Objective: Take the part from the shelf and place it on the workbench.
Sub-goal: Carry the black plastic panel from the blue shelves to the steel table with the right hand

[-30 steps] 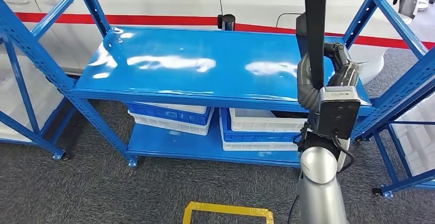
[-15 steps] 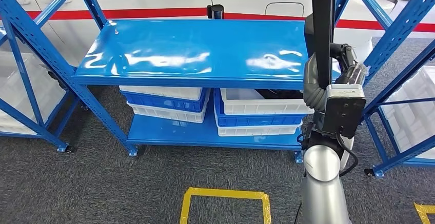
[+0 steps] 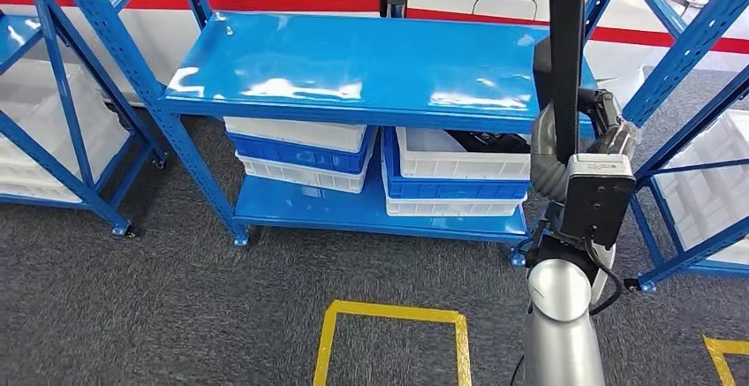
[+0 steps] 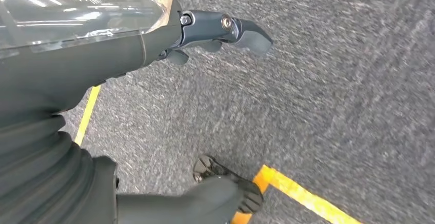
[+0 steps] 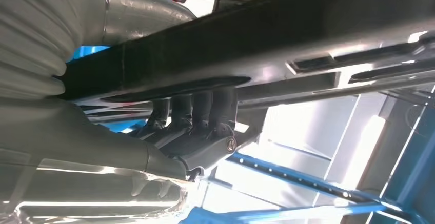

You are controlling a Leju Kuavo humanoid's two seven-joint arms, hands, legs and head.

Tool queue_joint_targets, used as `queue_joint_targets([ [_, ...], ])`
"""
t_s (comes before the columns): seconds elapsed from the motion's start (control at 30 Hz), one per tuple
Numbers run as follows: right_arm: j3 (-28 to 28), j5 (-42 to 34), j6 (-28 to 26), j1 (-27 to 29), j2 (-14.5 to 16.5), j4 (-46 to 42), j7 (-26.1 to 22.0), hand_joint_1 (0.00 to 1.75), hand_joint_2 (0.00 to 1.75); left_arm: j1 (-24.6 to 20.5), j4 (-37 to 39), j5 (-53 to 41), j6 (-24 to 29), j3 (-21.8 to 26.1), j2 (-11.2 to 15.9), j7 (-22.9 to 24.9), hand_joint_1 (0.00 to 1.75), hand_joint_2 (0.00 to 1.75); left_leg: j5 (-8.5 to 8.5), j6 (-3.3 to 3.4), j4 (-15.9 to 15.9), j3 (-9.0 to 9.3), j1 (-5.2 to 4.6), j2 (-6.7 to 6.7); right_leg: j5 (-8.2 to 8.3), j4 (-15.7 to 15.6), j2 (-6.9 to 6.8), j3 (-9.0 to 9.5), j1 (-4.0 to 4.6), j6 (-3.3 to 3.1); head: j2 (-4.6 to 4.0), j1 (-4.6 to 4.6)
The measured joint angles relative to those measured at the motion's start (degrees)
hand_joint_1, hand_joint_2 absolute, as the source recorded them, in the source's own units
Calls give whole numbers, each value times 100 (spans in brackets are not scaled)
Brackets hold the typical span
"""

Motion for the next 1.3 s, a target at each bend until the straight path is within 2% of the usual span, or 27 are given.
queue_joint_targets([
  [0.03,-23,15,-7,30,-12,-7,-1,175,175,-1,-1,-15,-10,-6,3,-3,0,175,73,11,5,-92,-9,8,-186,348,0,-61,-1,-7,0,12],
  [0.07,-45,30,-10,67,-25,-13,0,175,175,0,-1,-34,-19,-11,4,-5,0,175,142,11,8,-184,-17,13,-261,594,0,-61,-1,18,0,14],
  [0.1,-66,47,-11,104,-38,-20,1,175,175,-1,-1,-56,-26,-15,4,-9,0,175,211,7,12,-273,-22,17,-229,680,0,16,0,68,0,15],
  [0.13,-88,67,-11,136,-48,-33,3,175,175,-1,-1,-81,-27,-19,2,-14,0,175,280,-3,17,-362,-28,19,-118,563,0,190,2,124,0,19],
  [0.17,-114,87,-11,160,-55,-51,7,175,175,-2,-1,-112,-25,-25,1,-20,0,175,350,-17,23,-446,-34,19,-3,258,0,461,3,163,0,19],
  [0.23,-174,116,-11,197,-59,-101,12,175,175,-3,-1,-174,-11,-50,-2,-31,0,175,483,-63,35,-578,-54,18,26,-600,1,1062,21,143,0,14],
  [0.3,-262,86,-11,261,-63,-138,5,175,175,-3,-1,-228,13,-95,-2,-35,0,175,613,-125,12,-633,-54,17,-58,-1086,8,1298,51,61,0,0],
  [0.37,-389,-6,-14,373,-75,-147,-46,175,175,8,1,-264,52,-128,-1,-34,0,175,710,-198,-26,-668,-31,0,23,-1133,3,1220,37,-19,0,-4],
  [0.4,-458,-55,-15,435,-83,-148,-95,175,175,18,2,-280,67,-138,-4,-33,0,175,634,-236,12,-707,-18,-16,87,-1138,-3,1181,17,-69,0,-6],
  [0.47,-586,-123,-18,569,-95,-148,-202,175,175,33,3,-302,83,-153,-10,-32,0,175,120,-309,401,-839,11,-44,238,-1153,-17,1079,-28,-156,0,-20],
  [0.53,-701,-144,-15,701,-107,-149,-275,175,175,31,4,-318,87,-163,-12,-33,0,175,-483,-373,1146,-967,41,-48,373,-1136,-17,938,-21,-182,0,-34],
  [0.57,-747,-146,-14,759,-113,-150,-293,175,175,28,4,-322,90,-164,-10,-33,0,175,-601,-395,1461,-980,55,-47,430,-1119,-17,855,-19,-171,0,-34],
  [0.6,-788,-146,-12,808,-118,-150,-304,175,175,26,4,-324,90,-165,-10,-33,0,175,-583,-409,1619,-919,68,-47,482,-1096,-17,767,-21,-158,0,-35],
  [0.63,-818,-146,-12,843,-121,-150,-307,175,175,24,4,-325,90,-166,-11,-33,0,175,-476,-413,1569,-767,79,-47,526,-1066,-14,679,-24,-139,0,-34],
  [0.67,-844,-146,-11,869,-122,-153,-307,175,175,19,4,-325,90,-166,-10,-34,0,175,-346,-408,1321,-522,89,-48,563,-1036,-11,598,-28,-118,0,-36],
  [0.73,-889,-145,-3,894,-122,-167,-316,175,175,-4,3,-326,91,-166,-9,-40,0,175,-275,-374,541,55,86,-64,625,-983,-13,474,-25,-61,0,-32],
  [0.8,-919,-152,36,903,-125,-175,-360,175,175,-20,3,-348,97,-168,-8,-54,0,175,-340,-324,60,344,49,-86,711,-974,-25,408,-26,28,0,-26],
  [0.87,-931,-177,92,913,-127,-161,-428,175,175,-17,4,-380,118,-170,-13,-62,0,175,-278,-237,-38,344,18,-80,790,-994,-24,375,-30,126,0,-25],
  [0.9,-938,-191,113,917,-129,-147,-461,175,175,-19,4,-390,131,-170,-18,-63,0,175,-218,-179,-68,319,12,-64,753,-962,-16,340,-29,146,0,-23],
  [0.97,-953,-210,148,914,-132,-110,-510,175,175,-29,4,-379,156,-170,-29,-63,0,175,-90,-65,-121,232,26,-26,427,-586,-1,173,-20,111,0,1],
  [1.03,-960,-226,182,904,-131,-48,-538,175,175,-35,4,-339,180,-170,-31,-62,0,175,17,-16,-114,93,21,-4,-43,196,3,-64,-31,59,0,23],
  [1.07,-961,-237,201,898,-130,-4,-552,175,175,-35,4,-311,193,-170,-33,-60,0,175,69,-13,-109,22,20,3,-179,539,3,-132,-36,75,0,23],
  [1.1,-961,-259,221,886,-127,47,-574,175,175,-35,5,-281,208,-168,-35,-55,0,175,119,-19,-99,-49,21,8,-207,714,3,-111,-43,120,0,26],
  [1.13,-962,-291,248,866,-124,96,-598,175,175,-35,5,-251,226,-164,-39,-50,0,175,165,-32,-86,-117,24,10,-145,687,3,3,-48,181,0,28],
  [1.2,-961,-386,303,775,-100,201,-655,175,175,-35,5,-186,272,-148,-45,-39,0,175,239,-82,-26,-255,32,10,70,44,2,510,-77,287,0,29],
  [1.27,-951,-469,344,651,-52,302,-702,175,175,-39,4,-128,307,-120,-45,-36,0,175,306,-151,57,-385,18,10,109,-724,15,1009,-68,281,0,24],
  [1.3,-946,-500,361,604,-27,350,-719,175,175,-40,4,-107,325,-107,-44,-36,0,175,348,-183,83,-429,8,10,79,-922,23,1113,-56,250,0,22],
])
